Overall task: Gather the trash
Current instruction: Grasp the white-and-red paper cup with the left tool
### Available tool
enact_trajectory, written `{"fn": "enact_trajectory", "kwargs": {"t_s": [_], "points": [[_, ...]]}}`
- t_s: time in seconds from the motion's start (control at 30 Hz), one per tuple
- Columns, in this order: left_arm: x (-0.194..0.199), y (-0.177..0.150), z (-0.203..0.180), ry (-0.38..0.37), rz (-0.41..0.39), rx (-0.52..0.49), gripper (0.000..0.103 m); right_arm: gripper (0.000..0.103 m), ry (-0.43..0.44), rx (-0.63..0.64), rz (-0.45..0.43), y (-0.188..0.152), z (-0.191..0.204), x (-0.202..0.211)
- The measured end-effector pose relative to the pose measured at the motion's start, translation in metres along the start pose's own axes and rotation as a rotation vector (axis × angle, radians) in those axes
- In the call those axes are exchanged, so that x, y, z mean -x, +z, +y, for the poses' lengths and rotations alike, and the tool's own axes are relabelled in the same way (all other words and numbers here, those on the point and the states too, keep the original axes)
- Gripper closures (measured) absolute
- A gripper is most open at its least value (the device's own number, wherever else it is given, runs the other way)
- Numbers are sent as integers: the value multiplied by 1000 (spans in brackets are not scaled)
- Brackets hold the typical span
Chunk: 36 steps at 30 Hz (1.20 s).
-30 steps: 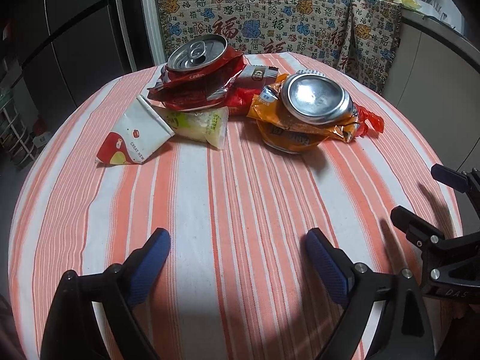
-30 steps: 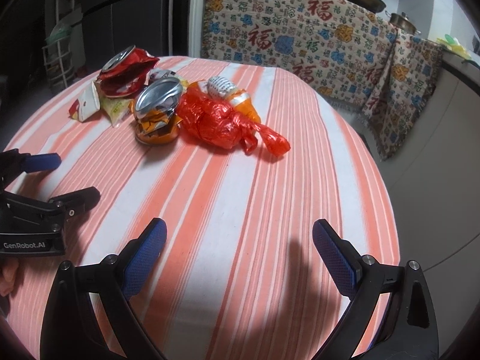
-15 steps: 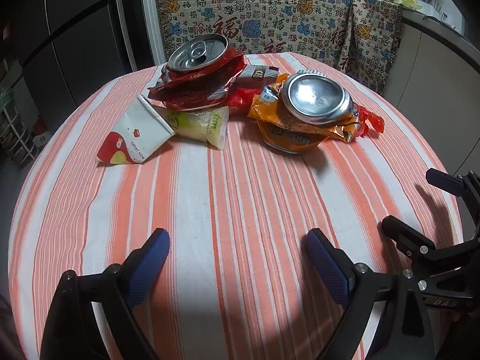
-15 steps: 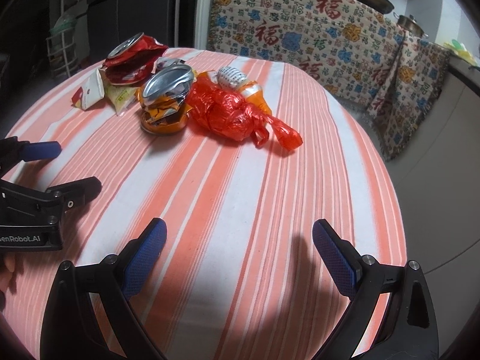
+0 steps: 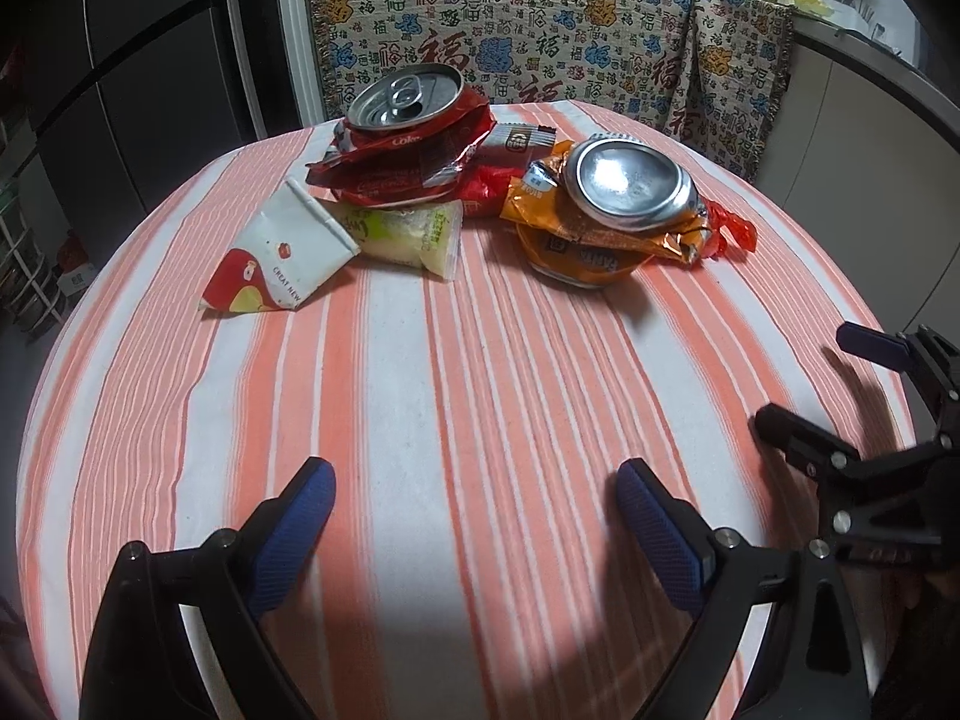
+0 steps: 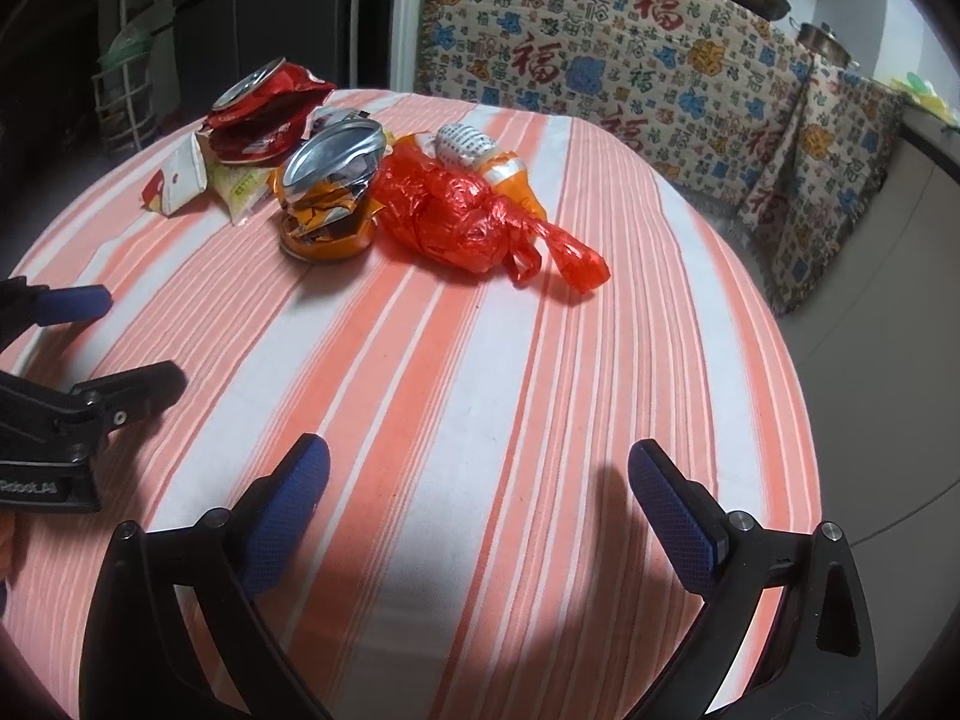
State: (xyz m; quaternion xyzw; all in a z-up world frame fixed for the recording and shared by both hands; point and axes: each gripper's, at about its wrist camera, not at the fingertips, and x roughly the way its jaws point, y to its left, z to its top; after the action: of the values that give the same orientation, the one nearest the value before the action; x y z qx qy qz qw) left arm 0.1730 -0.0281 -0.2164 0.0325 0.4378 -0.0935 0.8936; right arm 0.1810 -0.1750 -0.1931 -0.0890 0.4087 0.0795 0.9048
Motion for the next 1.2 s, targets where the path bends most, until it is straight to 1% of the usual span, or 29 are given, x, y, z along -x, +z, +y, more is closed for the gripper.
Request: {"fn": "enact_trajectory", "kwargs": {"t_s": [0.1,0.17,0.23,0.33,0.4,0.47,0.53,0.6,0.67,0.73,0.83,0.87,0.9,0.93,0.97,1.0,1.07,1.2], "points": [[5,-3,13,-25,-6,11,7,2,5,-6,3,0,0,-1],[5,0,27,-23,-2,8,7,2,7,-7,4,0,-2,-1],[5,8,47,-23,-13,7,7,2,10,-10,6,0,-2,-2],[0,24,80,-71,-26,-11,7,2,17,-15,8,0,-3,-2],[-5,38,96,-100,-27,-66,7,2,23,-20,10,0,-3,-3],[-10,52,108,-86,-37,-116,7,1,30,-28,15,0,-4,-4],[-18,67,115,-112,-30,-170,7,1,36,-33,19,1,-7,-5],[-28,79,117,-148,-11,-220,7,1,42,-37,21,1,-8,-5],[-38,88,117,-156,-5,-274,7,1,48,-44,25,1,-9,-7],[-48,94,113,-174,7,-321,7,1,56,-50,29,1,-10,-7],[-57,94,108,-226,23,-366,8,1,66,-58,33,1,-11,-8],[-58,92,105,-241,32,-384,10,1,67,-59,34,1,-12,-8],[-60,91,103,-249,38,-393,19,1,67,-59,34,1,-12,-8],[-58,91,104,-258,27,-383,25,1,67,-59,34,1,-12,-8],[-54,90,108,-261,18,-359,41,1,68,-59,34,1,-12,-8],[-51,90,113,-262,16,-332,49,1,68,-59,34,1,-12,-8],[-46,86,120,-267,11,-270,54,1,68,-59,34,1,-12,-8],[-27,66,117,-208,23,-170,55,1,69,-61,34,2,-12,-9]]}}
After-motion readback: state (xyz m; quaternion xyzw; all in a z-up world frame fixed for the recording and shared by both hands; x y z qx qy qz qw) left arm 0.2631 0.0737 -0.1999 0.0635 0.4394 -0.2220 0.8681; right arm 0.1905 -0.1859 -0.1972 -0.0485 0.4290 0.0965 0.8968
